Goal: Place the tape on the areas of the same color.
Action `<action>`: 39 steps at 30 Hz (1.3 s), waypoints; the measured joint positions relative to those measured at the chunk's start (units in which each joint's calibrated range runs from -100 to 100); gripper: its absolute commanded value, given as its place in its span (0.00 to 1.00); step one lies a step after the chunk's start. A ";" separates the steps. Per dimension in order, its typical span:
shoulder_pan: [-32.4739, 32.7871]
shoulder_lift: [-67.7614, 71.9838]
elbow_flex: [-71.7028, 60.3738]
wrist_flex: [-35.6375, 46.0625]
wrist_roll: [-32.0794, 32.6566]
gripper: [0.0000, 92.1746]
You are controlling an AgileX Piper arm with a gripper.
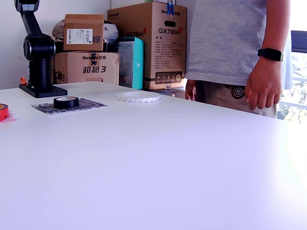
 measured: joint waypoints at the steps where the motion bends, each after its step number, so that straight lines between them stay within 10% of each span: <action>1: 0.76 -1.58 1.06 0.00 -0.45 0.24; 19: 2.04 -27.21 22.26 -14.30 -5.03 0.00; 39: 4.40 -47.44 42.23 -39.93 -9.91 0.00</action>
